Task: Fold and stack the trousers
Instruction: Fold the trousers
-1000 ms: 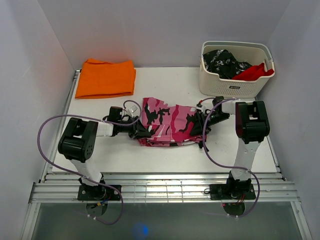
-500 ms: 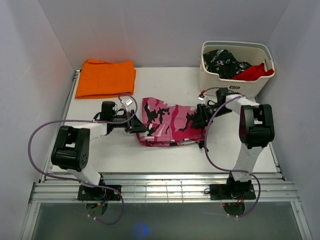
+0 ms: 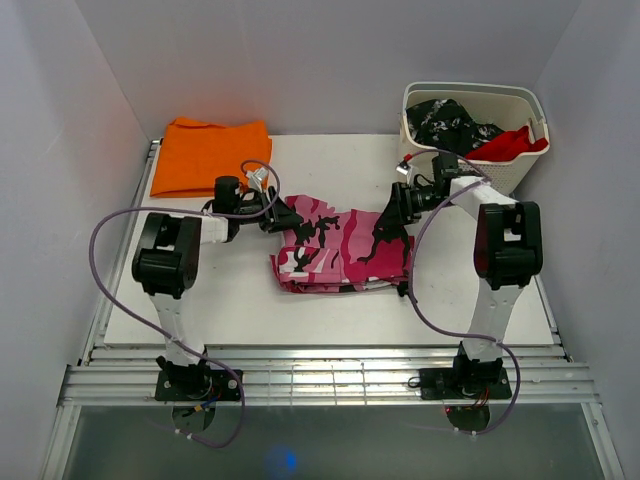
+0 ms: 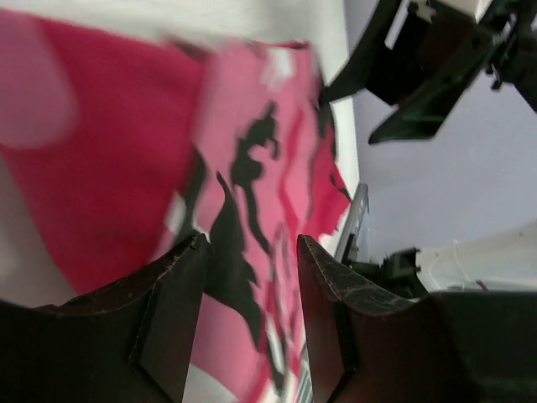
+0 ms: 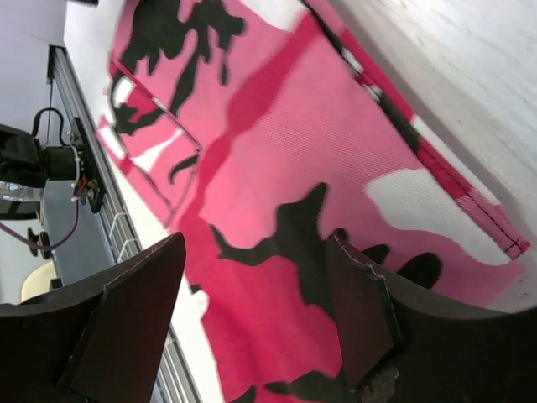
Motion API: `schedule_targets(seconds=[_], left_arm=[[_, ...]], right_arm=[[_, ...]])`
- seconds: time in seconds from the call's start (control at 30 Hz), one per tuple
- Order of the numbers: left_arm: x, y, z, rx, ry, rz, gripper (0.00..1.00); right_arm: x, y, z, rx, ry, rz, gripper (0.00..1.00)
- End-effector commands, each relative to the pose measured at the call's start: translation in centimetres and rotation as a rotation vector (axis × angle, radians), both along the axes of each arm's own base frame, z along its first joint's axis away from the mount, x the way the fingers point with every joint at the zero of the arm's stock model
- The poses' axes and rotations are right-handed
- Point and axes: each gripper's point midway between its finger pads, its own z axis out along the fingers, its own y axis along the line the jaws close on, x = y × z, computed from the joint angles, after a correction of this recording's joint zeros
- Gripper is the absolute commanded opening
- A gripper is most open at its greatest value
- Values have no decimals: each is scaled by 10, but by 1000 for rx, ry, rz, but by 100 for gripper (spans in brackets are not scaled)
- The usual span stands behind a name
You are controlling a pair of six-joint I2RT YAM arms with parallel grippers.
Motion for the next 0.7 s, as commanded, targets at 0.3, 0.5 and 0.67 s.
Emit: schedule_targets(seconds=[0.3, 0.5, 0.67], left_arm=[[59, 16, -81, 39, 153, 179, 56], [58, 14, 10, 77, -164, 56, 67], [37, 25, 64, 342, -459, -22, 71]], right_arm=[[4, -13, -88, -119, 135, -55, 65], [24, -11, -14, -86, 6, -81, 67], [9, -31, 32, -142, -68, -184, 79]])
